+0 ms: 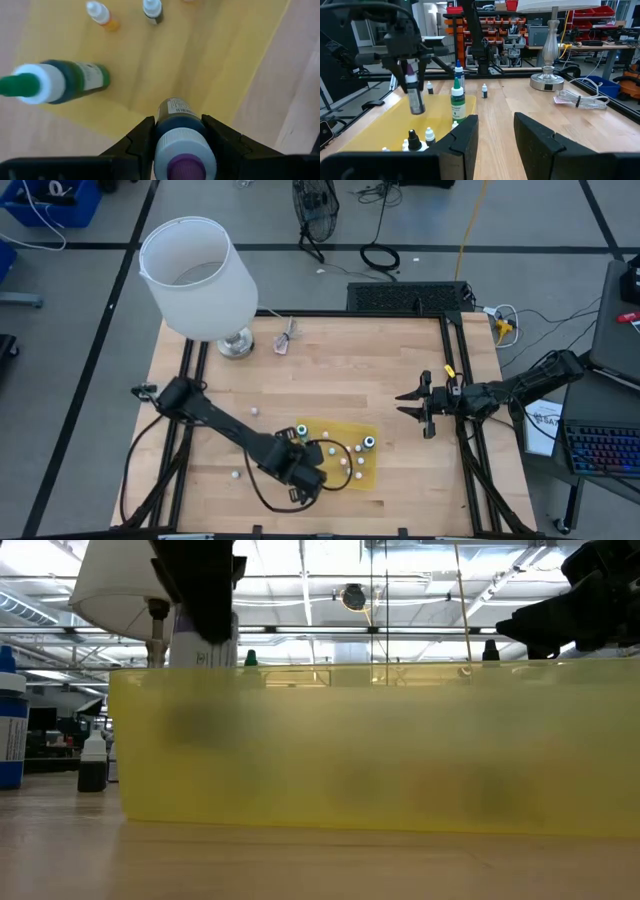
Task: Pick & Place food coloring
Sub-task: Put the large purple food coloring bottle into the yellow container
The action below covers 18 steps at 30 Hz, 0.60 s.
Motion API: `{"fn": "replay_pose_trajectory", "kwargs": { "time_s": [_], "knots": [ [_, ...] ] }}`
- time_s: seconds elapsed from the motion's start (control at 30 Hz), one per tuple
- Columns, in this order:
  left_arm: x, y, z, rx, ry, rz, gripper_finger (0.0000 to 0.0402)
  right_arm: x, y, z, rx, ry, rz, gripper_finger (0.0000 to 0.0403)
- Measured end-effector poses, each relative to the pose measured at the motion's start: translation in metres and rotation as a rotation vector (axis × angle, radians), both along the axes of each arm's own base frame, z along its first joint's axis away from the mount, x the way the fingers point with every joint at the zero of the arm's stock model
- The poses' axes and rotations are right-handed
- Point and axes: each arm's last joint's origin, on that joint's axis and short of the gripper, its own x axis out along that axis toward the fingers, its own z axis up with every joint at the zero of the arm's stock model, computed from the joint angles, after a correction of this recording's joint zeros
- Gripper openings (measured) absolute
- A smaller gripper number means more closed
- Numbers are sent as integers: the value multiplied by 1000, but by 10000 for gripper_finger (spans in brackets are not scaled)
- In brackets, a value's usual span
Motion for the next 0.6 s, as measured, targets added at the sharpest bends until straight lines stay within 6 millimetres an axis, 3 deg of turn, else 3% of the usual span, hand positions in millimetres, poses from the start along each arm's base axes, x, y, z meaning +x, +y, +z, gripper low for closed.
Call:
{"fn": "replay_pose_trajectory", "kwargs": {
  "time_s": [0.6],
  "knots": [
    [-6,-13,-9,-21,1,57,142,0,0,0,0,0,0,114]
  ]
}}
